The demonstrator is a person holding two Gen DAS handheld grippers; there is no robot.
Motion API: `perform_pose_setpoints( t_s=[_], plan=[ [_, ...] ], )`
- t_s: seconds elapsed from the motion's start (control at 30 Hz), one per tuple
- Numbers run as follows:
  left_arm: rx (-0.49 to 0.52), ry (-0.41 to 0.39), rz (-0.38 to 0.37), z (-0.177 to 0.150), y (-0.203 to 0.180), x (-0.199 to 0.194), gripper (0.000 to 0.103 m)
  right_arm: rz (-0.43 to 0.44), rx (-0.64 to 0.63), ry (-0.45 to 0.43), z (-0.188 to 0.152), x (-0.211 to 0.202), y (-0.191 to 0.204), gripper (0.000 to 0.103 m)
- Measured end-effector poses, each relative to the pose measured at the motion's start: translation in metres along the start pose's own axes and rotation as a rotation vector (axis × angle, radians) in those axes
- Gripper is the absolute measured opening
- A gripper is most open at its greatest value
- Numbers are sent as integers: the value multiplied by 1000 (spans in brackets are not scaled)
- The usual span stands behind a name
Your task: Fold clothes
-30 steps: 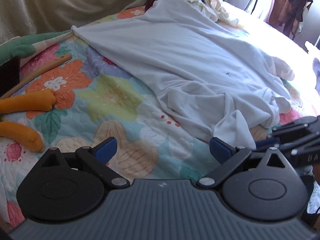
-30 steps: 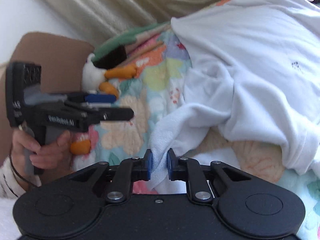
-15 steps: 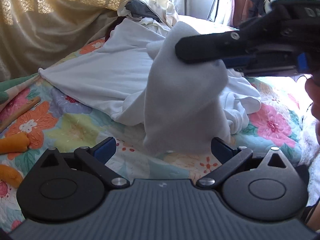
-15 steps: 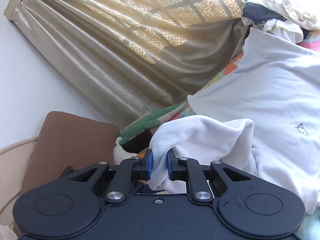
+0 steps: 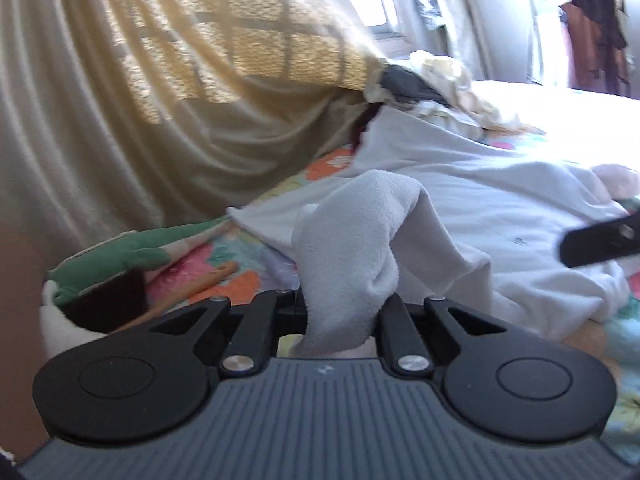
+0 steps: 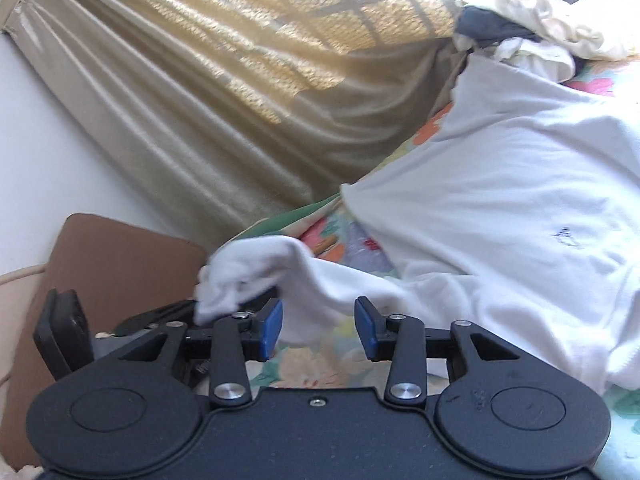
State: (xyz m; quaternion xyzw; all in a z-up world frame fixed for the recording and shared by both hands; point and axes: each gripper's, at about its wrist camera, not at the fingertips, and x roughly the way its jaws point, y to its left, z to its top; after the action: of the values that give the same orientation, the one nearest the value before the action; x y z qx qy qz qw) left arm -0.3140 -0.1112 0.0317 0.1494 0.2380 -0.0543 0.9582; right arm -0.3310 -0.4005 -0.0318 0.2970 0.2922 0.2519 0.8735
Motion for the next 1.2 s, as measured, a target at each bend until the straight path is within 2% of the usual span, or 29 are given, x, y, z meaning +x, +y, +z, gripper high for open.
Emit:
perform_pose_setpoints(
  t_s=[0.07,0.13,0.23,0.3,0.4,0.53,0.6,0.7,0.77,0.8,0.87,0.93,1.03,1.1,1.13,1.17,1.2],
  plan=[
    [-41,-34,124,11,27,-1,11,-55,7,-1,-7,0,-10,52],
    [-99,-74,207,22,54,-11,11,-78,-72,37,-10,8,-5,53],
    [-183,-93,309,34,87,-28,10,-112,-191,96,-15,22,2,54],
    [-177,-102,411,37,98,-38,11,-135,-271,135,-18,30,7,55],
    [-190,-19,399,34,105,-29,10,-169,-390,193,-24,43,14,64],
    [-263,157,295,12,108,13,11,-217,-530,271,-32,63,21,67],
    [-285,225,315,-4,108,37,11,-232,-579,307,-40,74,21,67],
    [-290,351,390,-34,114,71,13,-244,-659,351,-53,86,22,67],
    [-336,405,412,-48,123,79,15,-269,-679,362,-58,93,21,67],
    [-372,433,425,-55,130,79,21,-279,-684,360,-59,94,20,67],
    [-432,447,435,-58,143,78,34,-291,-675,352,-60,94,17,67],
    [-446,432,443,-57,145,76,50,-313,-642,336,-56,95,14,67],
    [-462,411,450,-56,147,73,57,-362,-612,295,-50,97,10,65],
    [-427,417,400,-52,139,74,64,-527,-647,219,-47,99,7,59],
    [-417,419,356,-50,134,73,65,-577,-651,204,-44,99,4,48],
    [-412,408,319,-48,128,71,65,-581,-627,199,-40,97,1,35],
    [-396,388,285,-45,119,69,66,-550,-551,182,-33,90,-4,34]
  ],
)
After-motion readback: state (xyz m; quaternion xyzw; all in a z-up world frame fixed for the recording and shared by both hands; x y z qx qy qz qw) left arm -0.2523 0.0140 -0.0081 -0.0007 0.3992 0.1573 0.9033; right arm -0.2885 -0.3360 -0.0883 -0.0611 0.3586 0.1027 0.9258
